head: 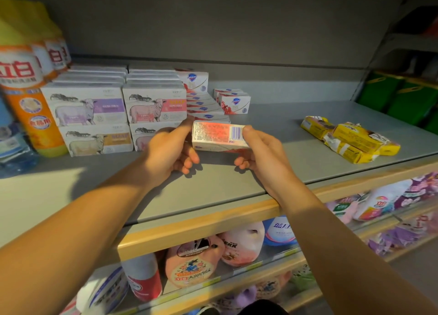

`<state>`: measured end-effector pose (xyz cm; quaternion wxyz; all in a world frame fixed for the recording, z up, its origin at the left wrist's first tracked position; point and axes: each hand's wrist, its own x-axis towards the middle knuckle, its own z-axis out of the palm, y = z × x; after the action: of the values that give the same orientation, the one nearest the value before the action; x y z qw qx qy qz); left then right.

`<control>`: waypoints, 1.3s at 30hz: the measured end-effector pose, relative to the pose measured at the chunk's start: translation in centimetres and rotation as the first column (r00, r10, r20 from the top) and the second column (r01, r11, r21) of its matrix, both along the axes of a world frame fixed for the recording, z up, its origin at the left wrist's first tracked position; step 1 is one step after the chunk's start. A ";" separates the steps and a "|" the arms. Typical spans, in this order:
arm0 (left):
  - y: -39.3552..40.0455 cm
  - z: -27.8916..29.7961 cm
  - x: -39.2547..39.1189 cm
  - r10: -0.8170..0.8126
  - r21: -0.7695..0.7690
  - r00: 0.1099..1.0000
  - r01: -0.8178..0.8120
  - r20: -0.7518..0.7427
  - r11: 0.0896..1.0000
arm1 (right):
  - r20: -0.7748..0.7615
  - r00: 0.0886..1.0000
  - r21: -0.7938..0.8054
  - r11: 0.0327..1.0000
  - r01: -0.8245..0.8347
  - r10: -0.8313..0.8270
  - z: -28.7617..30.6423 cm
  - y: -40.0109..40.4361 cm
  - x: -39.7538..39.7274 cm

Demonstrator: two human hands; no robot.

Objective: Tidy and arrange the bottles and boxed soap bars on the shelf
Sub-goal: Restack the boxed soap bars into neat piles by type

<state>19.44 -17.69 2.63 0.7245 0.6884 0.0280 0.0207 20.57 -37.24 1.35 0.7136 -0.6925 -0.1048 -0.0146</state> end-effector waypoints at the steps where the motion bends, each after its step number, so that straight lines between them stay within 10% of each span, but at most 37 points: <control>1: 0.0 0.0 0.0 -0.003 0.005 1.000 0.003 0.001 1.000 | 0.003 1.000 -0.008 1.000 0.007 -0.007 0.0 0.1 0.0; 10: -0.1 -0.1 -0.1 -0.040 -0.073 0.997 0.045 0.065 0.996 | 0.057 0.994 0.142 0.985 -0.099 0.092 -0.5 -0.3 0.6; 23: 0.4 0.5 -0.4 -0.048 0.404 0.855 -0.193 0.516 0.894 | 0.518 0.855 -0.310 0.928 0.208 -0.019 -0.3 0.1 0.1; 28: 1.6 0.4 -0.4 0.009 0.384 0.881 -0.215 0.473 0.898 | 0.280 0.960 -0.241 0.966 0.096 -0.026 1.0 -1.9 2.8; 39: 2.7 0.4 0.2 0.057 0.324 0.897 -0.217 0.438 0.921 | 0.568 0.807 -0.703 0.607 0.371 0.165 0.5 0.9 9.1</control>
<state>19.60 -14.97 2.99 0.5695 0.7861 -0.0837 0.2251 29.69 -36.31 1.89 0.2644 -0.8991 -0.2699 -0.2211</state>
